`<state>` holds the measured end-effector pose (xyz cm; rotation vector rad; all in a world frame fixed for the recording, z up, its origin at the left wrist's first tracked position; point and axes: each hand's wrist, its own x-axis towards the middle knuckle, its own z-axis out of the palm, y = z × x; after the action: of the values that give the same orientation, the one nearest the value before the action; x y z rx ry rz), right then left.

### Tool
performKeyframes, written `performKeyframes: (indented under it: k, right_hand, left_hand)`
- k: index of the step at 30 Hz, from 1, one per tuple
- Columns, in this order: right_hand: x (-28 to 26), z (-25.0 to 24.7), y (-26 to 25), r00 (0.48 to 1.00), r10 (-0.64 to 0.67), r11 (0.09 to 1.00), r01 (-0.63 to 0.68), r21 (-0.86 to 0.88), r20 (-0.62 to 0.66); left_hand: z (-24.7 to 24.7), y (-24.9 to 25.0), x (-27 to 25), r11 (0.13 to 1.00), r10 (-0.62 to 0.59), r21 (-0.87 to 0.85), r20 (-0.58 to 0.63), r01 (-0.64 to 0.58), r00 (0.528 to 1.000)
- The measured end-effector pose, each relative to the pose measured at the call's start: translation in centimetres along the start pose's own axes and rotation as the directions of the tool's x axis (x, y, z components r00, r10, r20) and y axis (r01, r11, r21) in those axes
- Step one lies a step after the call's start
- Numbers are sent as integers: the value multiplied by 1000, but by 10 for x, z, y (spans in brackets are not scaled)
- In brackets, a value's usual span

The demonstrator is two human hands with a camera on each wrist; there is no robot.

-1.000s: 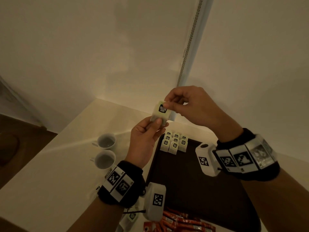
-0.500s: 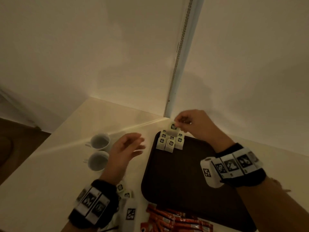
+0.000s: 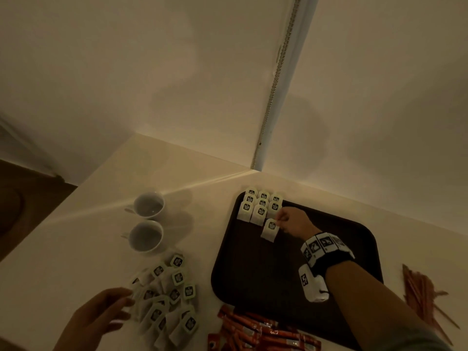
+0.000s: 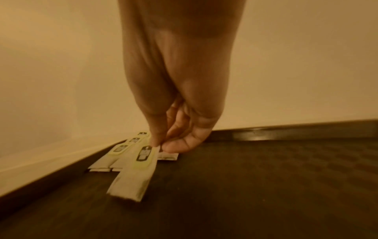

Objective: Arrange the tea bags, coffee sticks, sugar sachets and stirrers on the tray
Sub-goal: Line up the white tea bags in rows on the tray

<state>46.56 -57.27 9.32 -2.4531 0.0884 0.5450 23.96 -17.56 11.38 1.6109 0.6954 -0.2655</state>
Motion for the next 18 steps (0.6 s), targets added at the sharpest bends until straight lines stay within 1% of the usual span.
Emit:
performKeyframes:
  k: [3, 6, 11, 13, 16, 18]
  right_hand:
    - [10, -2, 0, 995, 11, 999, -7, 41, -100]
    - [17, -2, -2, 991, 12, 997, -3, 71, -133]
    - [25, 0, -2, 987, 22, 1000, -20, 17, -162]
    - [26, -1, -3, 979, 21, 1000, -18, 17, -203]
    - [20, 4, -15, 959, -28, 999, 37, 29, -283]
    - [6, 16, -34, 958, -121, 990, 134, 34, -259]
  left_hand:
    - [-11, -11, -5, 997, -73, 20, -44, 74, 996]
    - [-18, -20, -10, 995, -91, 38, -94, 95, 991]
    - [-17, -31, -15, 993, -102, 50, -120, 109, 987]
    - [-18, -32, -15, 992, -120, 32, -123, 125, 985]
    - [-22, -32, -16, 986, -166, -3, -103, 167, 981]
    - [-24, -32, -17, 987, -161, -12, -97, 160, 982]
